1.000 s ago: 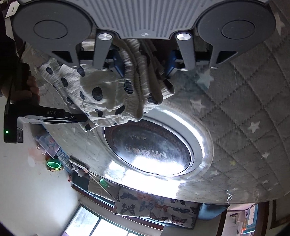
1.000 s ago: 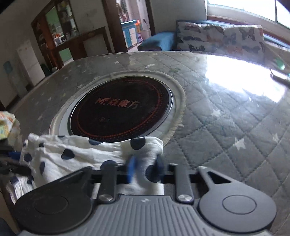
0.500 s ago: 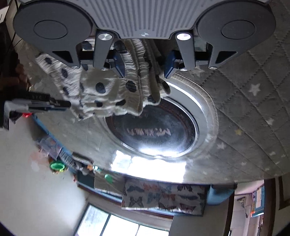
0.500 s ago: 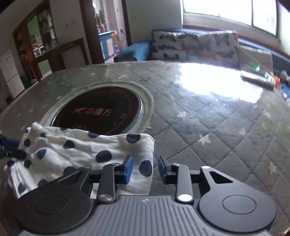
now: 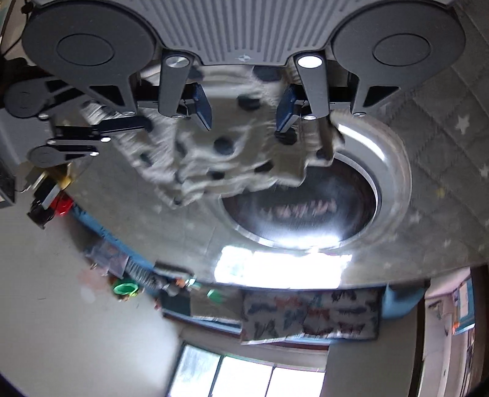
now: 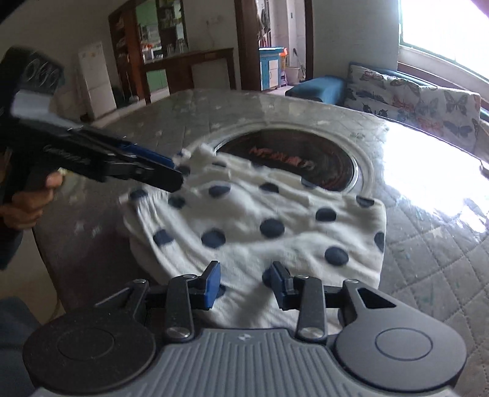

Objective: Fold clothes
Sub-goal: 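Lower the held end onto the pants and open the left gripper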

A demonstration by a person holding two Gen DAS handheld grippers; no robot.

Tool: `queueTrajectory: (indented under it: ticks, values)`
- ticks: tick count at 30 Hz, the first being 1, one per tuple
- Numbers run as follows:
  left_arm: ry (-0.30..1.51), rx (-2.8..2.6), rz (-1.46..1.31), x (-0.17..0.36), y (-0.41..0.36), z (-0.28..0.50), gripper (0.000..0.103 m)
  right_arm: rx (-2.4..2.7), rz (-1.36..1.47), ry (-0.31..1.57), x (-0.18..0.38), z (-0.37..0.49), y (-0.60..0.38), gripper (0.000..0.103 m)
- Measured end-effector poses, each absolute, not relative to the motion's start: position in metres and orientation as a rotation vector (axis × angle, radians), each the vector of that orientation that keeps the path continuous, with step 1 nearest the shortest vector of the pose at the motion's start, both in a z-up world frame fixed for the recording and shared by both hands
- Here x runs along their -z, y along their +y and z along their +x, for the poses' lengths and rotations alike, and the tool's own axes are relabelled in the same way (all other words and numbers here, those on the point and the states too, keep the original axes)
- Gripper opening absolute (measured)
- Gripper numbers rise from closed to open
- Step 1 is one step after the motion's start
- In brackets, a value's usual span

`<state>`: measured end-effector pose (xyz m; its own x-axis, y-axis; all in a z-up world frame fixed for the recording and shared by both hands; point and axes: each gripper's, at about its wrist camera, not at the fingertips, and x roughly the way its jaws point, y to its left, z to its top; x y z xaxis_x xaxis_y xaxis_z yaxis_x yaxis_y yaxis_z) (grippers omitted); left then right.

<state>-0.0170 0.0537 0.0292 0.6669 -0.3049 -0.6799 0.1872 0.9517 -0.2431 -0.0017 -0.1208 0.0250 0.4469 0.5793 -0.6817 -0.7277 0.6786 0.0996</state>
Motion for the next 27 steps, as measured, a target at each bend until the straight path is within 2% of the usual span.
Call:
queueTrajectory:
  ticks: [4, 11, 18, 21, 27]
  values:
    - [0.794, 0.285, -0.146, -0.032, 0.053, -0.02, 0.05, -0.82, -0.211, 0.77, -0.014, -0.013, -0.131, 0.037]
    - [0.742, 0.331, -0.184, -0.049, 0.049, 0.001, 0.049, -0.792, -0.164, 0.733, -0.033, -0.01, -0.151, 0.043]
    - [0.777, 0.29, -0.222, -0.033, 0.051, 0.034, 0.049, -0.732, -0.113, 0.782, -0.019, 0.002, -0.162, 0.043]
    - [0.804, 0.253, -0.241, -0.023, 0.06, 0.045, 0.045, -0.728, -0.102, 0.79, -0.012, 0.001, -0.165, 0.043]
    - [0.791, 0.256, -0.311, -0.024, 0.071, 0.044, 0.044, -0.729, -0.1, 0.782, -0.009, 0.0, -0.166, 0.044]
